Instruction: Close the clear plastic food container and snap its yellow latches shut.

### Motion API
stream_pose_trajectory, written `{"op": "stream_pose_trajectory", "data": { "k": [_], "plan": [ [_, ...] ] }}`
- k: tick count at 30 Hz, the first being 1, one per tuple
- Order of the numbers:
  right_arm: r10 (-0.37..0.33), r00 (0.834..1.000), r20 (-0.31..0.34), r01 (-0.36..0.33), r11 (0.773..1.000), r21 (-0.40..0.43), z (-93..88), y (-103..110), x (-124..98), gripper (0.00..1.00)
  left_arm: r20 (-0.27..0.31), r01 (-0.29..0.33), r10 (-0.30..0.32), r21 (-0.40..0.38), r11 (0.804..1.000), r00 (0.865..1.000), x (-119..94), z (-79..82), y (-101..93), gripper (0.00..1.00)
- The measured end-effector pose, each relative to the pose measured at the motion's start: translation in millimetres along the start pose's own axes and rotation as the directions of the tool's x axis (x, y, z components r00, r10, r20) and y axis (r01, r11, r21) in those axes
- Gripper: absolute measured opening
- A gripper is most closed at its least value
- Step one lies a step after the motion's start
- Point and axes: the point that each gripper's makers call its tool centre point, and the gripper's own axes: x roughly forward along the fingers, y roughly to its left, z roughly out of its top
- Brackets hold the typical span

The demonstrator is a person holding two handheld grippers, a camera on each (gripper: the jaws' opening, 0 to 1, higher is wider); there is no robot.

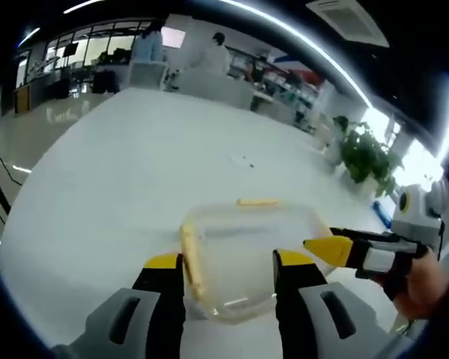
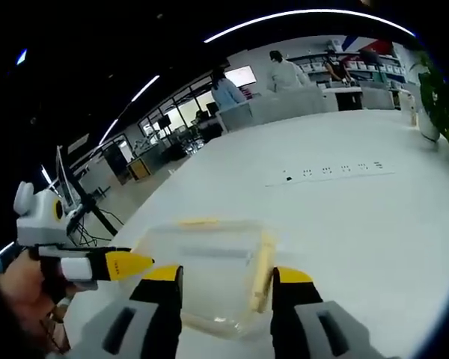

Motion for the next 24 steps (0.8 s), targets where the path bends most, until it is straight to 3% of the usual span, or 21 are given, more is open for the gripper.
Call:
{"op": "stream_pose_trajectory", "data": {
  "k": [2, 5, 7, 9, 13, 16, 18, 24],
  "plan": [
    [-0.016, 1.0, -0.004, 0.016, 1.0, -0.009, 1.8, -5, -2, 0.51, 0.006, -0.005, 0.005, -0.022, 1.0, 1.0, 0, 1.1, 4.9, 0.47],
    [-0.007, 1.0, 0.025, 0.007, 1.0, 0.02, 7.6, -8, -9, 0.67, 0.032, -0.003, 0.005, -0.049, 0.999, 0.999, -9, 8.5, 5.4, 0.43],
    [0.007, 0.999, 0.049, -0.007, 1.0, 0.008, 11.8, -8, -13, 0.69, 0.063, -0.013, 0.015, -0.033, 0.999, 0.998, -16, 17.0, 7.3, 0.45],
    [0.019, 0.999, 0.049, -0.018, 1.0, -0.013, 11.4, -7, -17, 0.73, 0.082, -0.01, 0.012, -0.035, 0.999, 0.997, -18, 20.4, 8.5, 0.56],
    [0.024, 0.998, 0.05, -0.023, 0.999, -0.035, 8.5, -8, -20, 0.97, 0.097, 0.001, -0.001, -0.008, 1.0, 0.995, -18, 17.2, 10.0, 0.84],
    [0.03, 0.999, 0.035, -0.028, 0.998, -0.056, 4.1, -8, -23, 1.0, 0.107, -0.026, 0.024, 0.014, 1.0, 0.994, -20, 14.7, 15.5, 0.99],
    [0.034, 0.999, 0.031, -0.032, 0.997, -0.065, 2.9, -7, -24, 1.0, 0.088, -0.013, 0.012, 0.014, 1.0, 0.996, -24, 10.4, 11.8, 0.99],
    [0.04, 0.999, 0.033, -0.038, 0.997, -0.064, 6.1, 4, -33, 1.0, 0.107, -0.024, 0.025, -0.012, 1.0, 0.994, -37, 13.6, 16.8, 0.99]
  ]
}}
